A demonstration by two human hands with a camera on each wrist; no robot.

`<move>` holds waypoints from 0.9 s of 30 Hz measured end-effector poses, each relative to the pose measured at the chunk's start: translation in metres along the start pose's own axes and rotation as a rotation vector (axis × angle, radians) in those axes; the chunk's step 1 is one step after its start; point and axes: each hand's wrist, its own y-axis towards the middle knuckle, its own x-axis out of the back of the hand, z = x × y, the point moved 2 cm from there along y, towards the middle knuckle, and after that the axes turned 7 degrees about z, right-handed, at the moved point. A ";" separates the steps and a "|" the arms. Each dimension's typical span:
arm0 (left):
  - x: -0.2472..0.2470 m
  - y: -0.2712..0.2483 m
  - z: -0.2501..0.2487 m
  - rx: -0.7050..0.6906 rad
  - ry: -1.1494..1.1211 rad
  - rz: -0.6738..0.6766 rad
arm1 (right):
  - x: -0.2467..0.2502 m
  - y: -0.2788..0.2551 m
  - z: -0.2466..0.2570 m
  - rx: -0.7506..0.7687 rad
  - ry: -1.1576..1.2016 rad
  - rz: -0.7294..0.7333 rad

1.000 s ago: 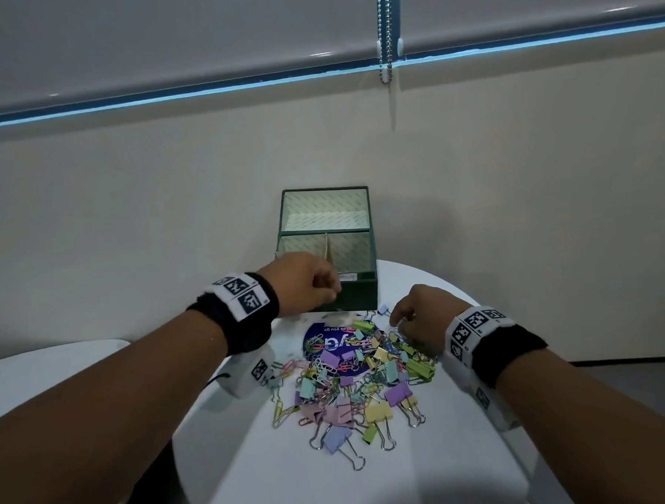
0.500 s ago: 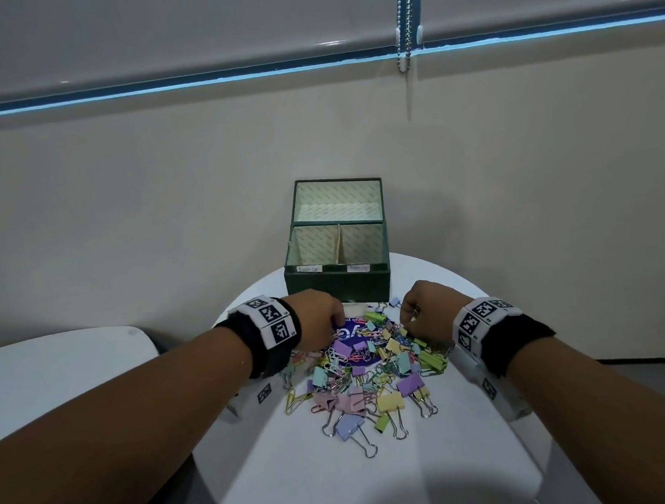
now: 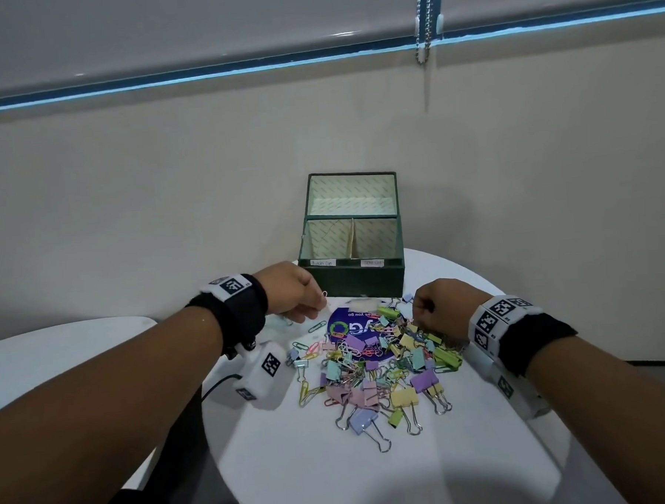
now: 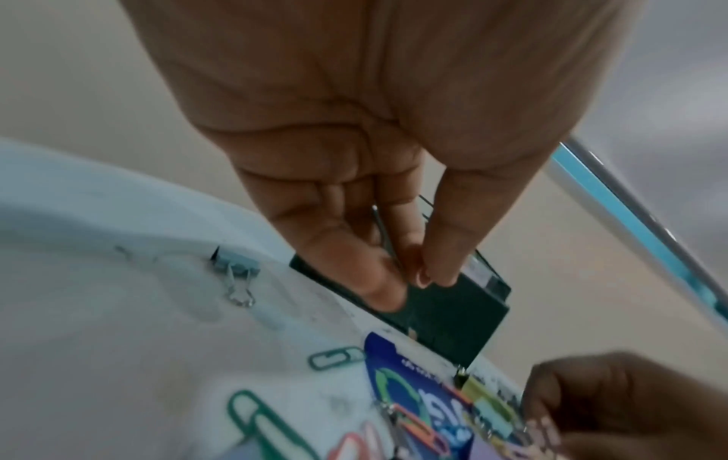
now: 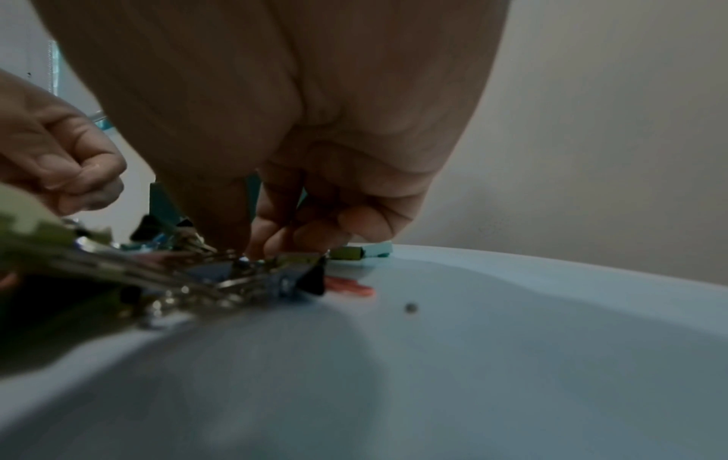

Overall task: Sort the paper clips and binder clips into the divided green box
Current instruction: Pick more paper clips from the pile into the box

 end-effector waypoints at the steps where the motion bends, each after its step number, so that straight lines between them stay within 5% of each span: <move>1: -0.001 -0.001 0.000 -0.003 -0.071 0.003 | 0.000 0.000 -0.001 0.002 0.007 -0.009; 4: -0.004 0.000 0.000 -0.004 -0.147 0.029 | 0.001 0.000 -0.001 -0.011 0.033 -0.013; 10: -0.010 0.002 -0.003 0.103 0.107 0.062 | 0.002 -0.003 0.001 0.036 -0.021 0.003; 18: -0.023 0.002 -0.011 0.062 0.454 0.029 | 0.004 -0.007 0.003 0.022 0.007 0.049; 21: -0.033 0.003 -0.014 -0.009 0.781 0.046 | 0.004 -0.008 0.004 0.023 0.018 0.028; 27: -0.050 0.004 -0.024 -0.153 0.879 0.069 | 0.004 -0.005 0.003 0.027 -0.001 0.022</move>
